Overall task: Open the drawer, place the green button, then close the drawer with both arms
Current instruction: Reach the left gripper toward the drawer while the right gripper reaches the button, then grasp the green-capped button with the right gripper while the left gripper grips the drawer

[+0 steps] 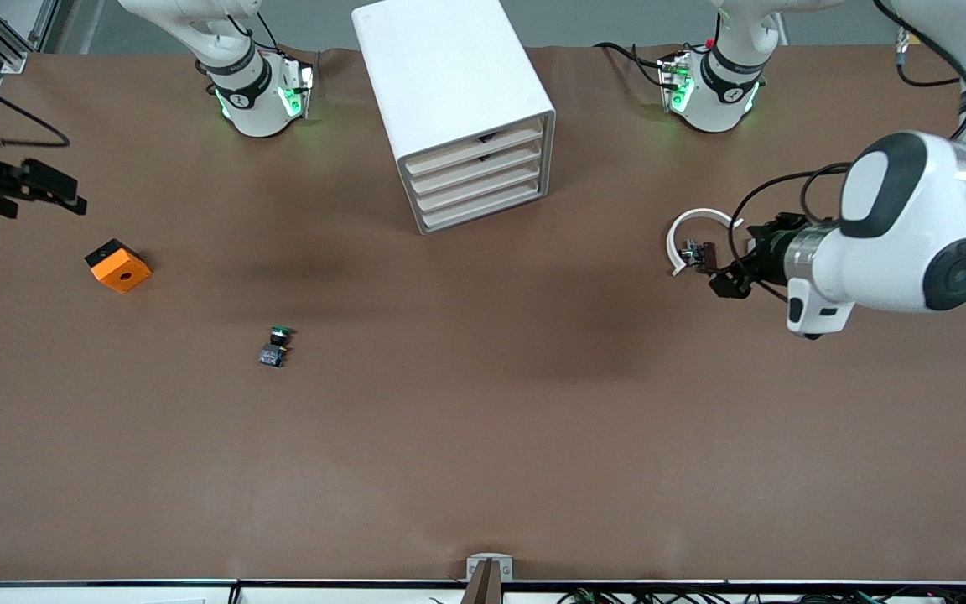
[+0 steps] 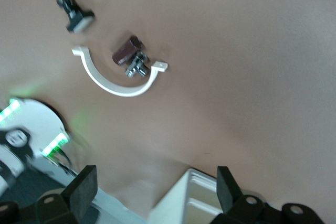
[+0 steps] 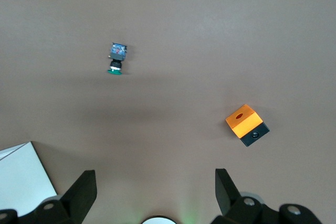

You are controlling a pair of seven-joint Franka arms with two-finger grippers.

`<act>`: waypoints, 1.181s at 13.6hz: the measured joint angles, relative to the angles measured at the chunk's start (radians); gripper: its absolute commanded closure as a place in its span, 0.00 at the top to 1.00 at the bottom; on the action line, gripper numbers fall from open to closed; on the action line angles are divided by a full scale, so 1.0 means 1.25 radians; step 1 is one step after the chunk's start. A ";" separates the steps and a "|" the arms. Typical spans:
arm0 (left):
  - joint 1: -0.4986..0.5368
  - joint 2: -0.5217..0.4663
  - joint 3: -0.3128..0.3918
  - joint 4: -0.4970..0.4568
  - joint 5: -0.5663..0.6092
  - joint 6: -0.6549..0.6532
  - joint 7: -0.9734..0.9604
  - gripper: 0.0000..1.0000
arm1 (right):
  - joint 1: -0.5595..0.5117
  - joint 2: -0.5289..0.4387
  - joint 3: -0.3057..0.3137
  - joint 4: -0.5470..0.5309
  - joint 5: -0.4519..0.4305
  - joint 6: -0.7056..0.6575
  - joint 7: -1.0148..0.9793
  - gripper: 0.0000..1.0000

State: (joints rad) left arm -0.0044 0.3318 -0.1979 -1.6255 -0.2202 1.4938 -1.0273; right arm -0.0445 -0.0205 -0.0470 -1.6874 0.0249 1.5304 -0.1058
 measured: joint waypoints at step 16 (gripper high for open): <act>-0.193 0.189 -0.003 0.006 -0.091 0.171 -0.695 1.00 | 0.065 0.154 0.007 -0.131 0.004 0.309 0.169 1.00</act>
State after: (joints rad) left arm -0.2457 0.5681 -0.2019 -1.6176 -0.3336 1.7070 -1.8959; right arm 0.0372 0.1723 -0.0376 -1.8510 0.0298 1.9163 0.1059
